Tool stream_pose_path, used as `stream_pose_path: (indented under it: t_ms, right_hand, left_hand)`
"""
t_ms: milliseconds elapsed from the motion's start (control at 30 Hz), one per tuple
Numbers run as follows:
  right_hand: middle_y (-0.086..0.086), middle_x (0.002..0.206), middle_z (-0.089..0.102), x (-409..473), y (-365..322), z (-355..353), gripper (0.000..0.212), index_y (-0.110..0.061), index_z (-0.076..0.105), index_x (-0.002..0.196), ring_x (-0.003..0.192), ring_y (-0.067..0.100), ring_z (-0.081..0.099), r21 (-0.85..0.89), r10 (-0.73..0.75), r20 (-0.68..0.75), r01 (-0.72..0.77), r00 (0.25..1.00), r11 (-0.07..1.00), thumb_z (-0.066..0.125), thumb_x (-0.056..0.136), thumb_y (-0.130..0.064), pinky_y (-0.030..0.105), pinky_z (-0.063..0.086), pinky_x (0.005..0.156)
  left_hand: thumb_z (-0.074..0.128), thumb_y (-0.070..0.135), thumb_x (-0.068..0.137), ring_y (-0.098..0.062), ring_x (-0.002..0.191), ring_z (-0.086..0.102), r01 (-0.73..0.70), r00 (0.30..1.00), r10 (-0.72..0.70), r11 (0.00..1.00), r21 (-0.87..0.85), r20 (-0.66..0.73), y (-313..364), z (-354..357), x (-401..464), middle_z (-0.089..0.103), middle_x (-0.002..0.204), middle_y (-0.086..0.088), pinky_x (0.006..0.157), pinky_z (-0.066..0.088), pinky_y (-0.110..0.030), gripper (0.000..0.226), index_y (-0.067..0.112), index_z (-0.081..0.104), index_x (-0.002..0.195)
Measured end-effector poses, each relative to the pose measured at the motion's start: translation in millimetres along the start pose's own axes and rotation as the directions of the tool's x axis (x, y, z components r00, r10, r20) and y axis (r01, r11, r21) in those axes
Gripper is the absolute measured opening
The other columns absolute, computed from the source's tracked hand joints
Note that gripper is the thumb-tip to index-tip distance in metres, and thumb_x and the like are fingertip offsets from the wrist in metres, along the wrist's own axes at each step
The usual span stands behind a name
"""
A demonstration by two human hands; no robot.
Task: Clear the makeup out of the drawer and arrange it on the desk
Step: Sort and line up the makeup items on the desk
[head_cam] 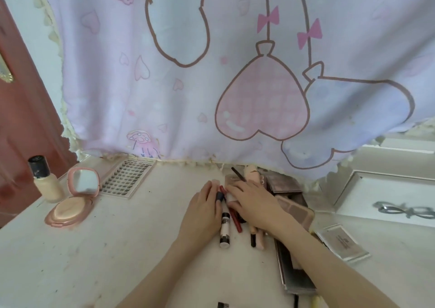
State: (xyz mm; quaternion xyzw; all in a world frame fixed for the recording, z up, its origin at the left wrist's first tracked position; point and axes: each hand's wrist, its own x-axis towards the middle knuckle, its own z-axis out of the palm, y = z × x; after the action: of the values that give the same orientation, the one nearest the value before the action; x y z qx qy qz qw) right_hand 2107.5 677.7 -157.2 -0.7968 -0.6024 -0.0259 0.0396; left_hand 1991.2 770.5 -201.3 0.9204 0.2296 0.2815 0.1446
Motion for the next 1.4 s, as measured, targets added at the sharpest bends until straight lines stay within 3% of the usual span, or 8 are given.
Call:
stream_pose_path:
  t_ms: [133, 267, 300, 367, 467, 633, 1000, 1400]
  right_hand:
    - [-0.001, 0.147, 0.033, -13.2, 21.4, -4.9, 0.049, -0.022, 0.03, 0.144, 0.135, 0.017, 0.029, -0.009, 0.001, -0.022, -0.001, 1.0, 1.0, 0.039, 0.098, -0.036, 0.029, 0.016, 0.111]
    - [-0.001, 0.147, 0.034, -19.8, 28.6, -9.6, 0.05, -0.02, 0.031, 0.144, 0.136, 0.016, 0.028, 0.034, 0.036, -0.049, -0.035, 0.998, 0.999, 0.041, 0.098, -0.037, 0.026, 0.015, 0.111]
    - [0.0, 0.146, 0.035, -21.2, 29.4, -10.5, 0.05, -0.02, 0.031, 0.144, 0.136, 0.017, 0.029, 0.041, 0.045, -0.056, -0.043, 0.997, 0.998, 0.041, 0.098, -0.036, 0.027, 0.015, 0.111]
    - [0.003, 0.144, 0.037, -22.5, 30.2, -12.0, 0.05, -0.018, 0.032, 0.143, 0.134, 0.02, 0.031, 0.051, 0.042, -0.053, -0.04, 0.998, 0.998, 0.043, 0.097, -0.033, 0.028, 0.017, 0.11]
    - [0.006, 0.14, 0.041, -23.8, 27.6, -10.9, 0.047, -0.016, 0.038, 0.14, 0.131, 0.022, 0.035, 0.047, 0.03, -0.075, -0.027, 0.997, 0.999, 0.045, 0.096, -0.031, 0.03, 0.019, 0.11]
    - [0.004, 0.136, 0.044, -30.4, 18.6, -8.7, 0.043, -0.017, 0.043, 0.137, 0.125, 0.021, 0.039, 0.041, 0.049, -0.134, -0.044, 0.99, 0.998, 0.045, 0.096, -0.031, 0.031, 0.022, 0.107]
    - [0.006, 0.129, 0.048, -47.4, -2.5, -11.3, 0.044, -0.017, 0.045, 0.135, 0.116, 0.025, 0.047, 0.117, 0.094, -0.167, -0.075, 0.981, 0.99, 0.048, 0.095, -0.034, 0.037, 0.035, 0.101]
    - [0.009, 0.132, 0.048, -104.2, -55.0, 0.8, 0.043, -0.011, 0.049, 0.133, 0.124, 0.022, 0.043, 0.43, 0.246, -0.27, -0.112, 0.931, 0.896, 0.054, 0.093, -0.029, 0.028, 0.032, 0.1]
  left_hand:
    - [-0.006, 0.042, 0.078, -0.015, 0.142, 0.012, 0.063, 0.99, -0.06, 0.998, -0.019, 0.128, 16.9, 8.6, -1.6, 0.014, 0.154, -0.005, 0.106, -0.001, -0.012, 0.08, 0.009, 0.013, 0.147]
    - [0.022, 0.027, 0.1, -0.012, 0.143, -0.008, 0.276, 0.954, -0.249, 0.947, -0.165, 0.166, 28.7, -3.8, 2.3, 0.001, 0.157, 0.002, 0.115, -0.005, -0.031, 0.048, 0.023, 0.013, 0.147]
    - [0.025, 0.031, 0.1, -0.008, 0.142, -0.012, 0.23, 0.97, -0.203, 0.94, -0.251, 0.13, 31.8, -14.6, -5.1, 0.0, 0.157, 0.007, 0.116, -0.006, -0.035, 0.047, 0.031, 0.014, 0.145]
    - [0.027, 0.043, 0.097, 0.003, 0.14, -0.012, -0.06, 0.987, 0.113, 0.921, -0.384, 0.117, 49.8, -48.0, -33.6, 0.004, 0.153, 0.023, 0.116, -0.007, -0.034, 0.045, 0.041, 0.019, 0.141]
    - [0.027, 0.05, 0.097, 0.0, 0.141, -0.01, -0.377, 0.822, 0.469, 0.873, -0.309, 0.322, 60.8, -73.6, -84.0, 0.004, 0.154, 0.023, 0.116, -0.01, -0.029, 0.046, 0.043, 0.023, 0.141]
    - [0.022, 0.05, 0.095, -0.003, 0.141, -0.018, -0.303, 0.829, 0.284, 0.952, -0.04, 0.482, 33.1, -53.7, -100.3, -0.004, 0.156, 0.013, 0.118, -0.002, -0.037, 0.049, 0.042, 0.021, 0.143]
    - [0.025, 0.047, 0.095, -0.004, 0.142, 0.008, -0.284, 0.862, 0.266, 0.959, -0.025, 0.431, 29.2, -47.1, -101.6, 0.005, 0.156, 0.012, 0.116, 0.0, -0.024, 0.051, 0.036, 0.019, 0.145]
    - [0.011, 0.045, 0.099, -0.008, 0.143, -0.007, -0.257, 0.83, 0.132, 0.953, 0.161, 0.542, 34.2, -42.3, -109.8, -0.011, 0.155, 0.01, 0.117, -0.005, -0.033, 0.05, 0.035, 0.003, 0.147]
